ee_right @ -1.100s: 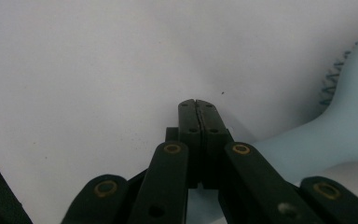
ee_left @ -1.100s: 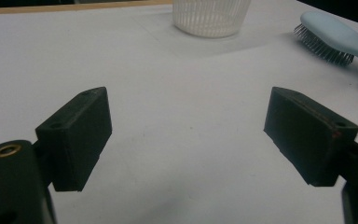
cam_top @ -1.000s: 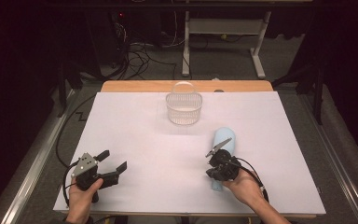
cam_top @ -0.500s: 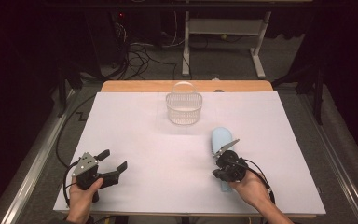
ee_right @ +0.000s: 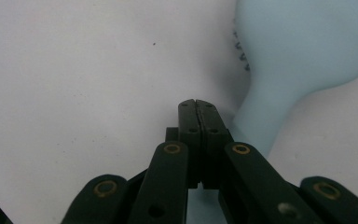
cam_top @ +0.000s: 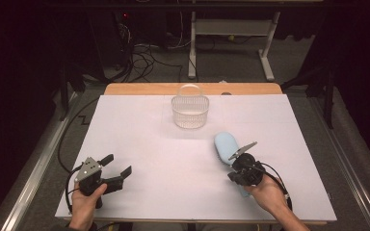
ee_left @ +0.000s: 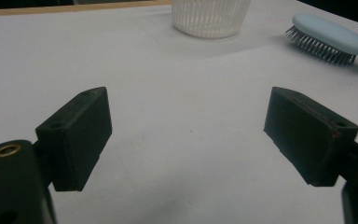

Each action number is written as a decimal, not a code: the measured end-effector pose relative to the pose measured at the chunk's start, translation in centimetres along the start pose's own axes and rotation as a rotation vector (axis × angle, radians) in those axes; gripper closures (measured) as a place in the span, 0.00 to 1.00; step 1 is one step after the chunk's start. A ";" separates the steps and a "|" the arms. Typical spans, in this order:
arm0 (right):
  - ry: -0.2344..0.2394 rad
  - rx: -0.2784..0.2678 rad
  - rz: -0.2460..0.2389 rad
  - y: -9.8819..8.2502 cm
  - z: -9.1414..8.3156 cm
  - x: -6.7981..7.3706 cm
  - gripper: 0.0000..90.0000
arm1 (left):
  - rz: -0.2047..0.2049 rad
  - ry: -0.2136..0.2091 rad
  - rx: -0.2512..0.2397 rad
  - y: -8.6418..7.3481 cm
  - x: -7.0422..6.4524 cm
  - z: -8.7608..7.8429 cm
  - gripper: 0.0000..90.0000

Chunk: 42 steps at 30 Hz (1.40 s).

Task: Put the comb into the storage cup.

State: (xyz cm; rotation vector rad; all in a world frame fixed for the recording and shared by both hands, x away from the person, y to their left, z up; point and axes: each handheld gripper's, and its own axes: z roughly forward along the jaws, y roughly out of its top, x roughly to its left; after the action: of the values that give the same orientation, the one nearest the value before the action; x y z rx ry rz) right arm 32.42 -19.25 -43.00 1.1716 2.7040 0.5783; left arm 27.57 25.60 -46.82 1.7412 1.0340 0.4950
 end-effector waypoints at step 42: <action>-0.061 -0.157 0.060 -1.6 -2.8 -2.5 0.88 | 0.000 0.002 -0.004 0.0 0.0 -0.1 0.18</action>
State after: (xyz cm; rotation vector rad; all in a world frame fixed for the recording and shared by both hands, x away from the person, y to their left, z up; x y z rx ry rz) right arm 32.30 -22.82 -41.15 1.2118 2.5284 0.7362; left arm 27.50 25.63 -46.77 1.7376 1.0341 0.4987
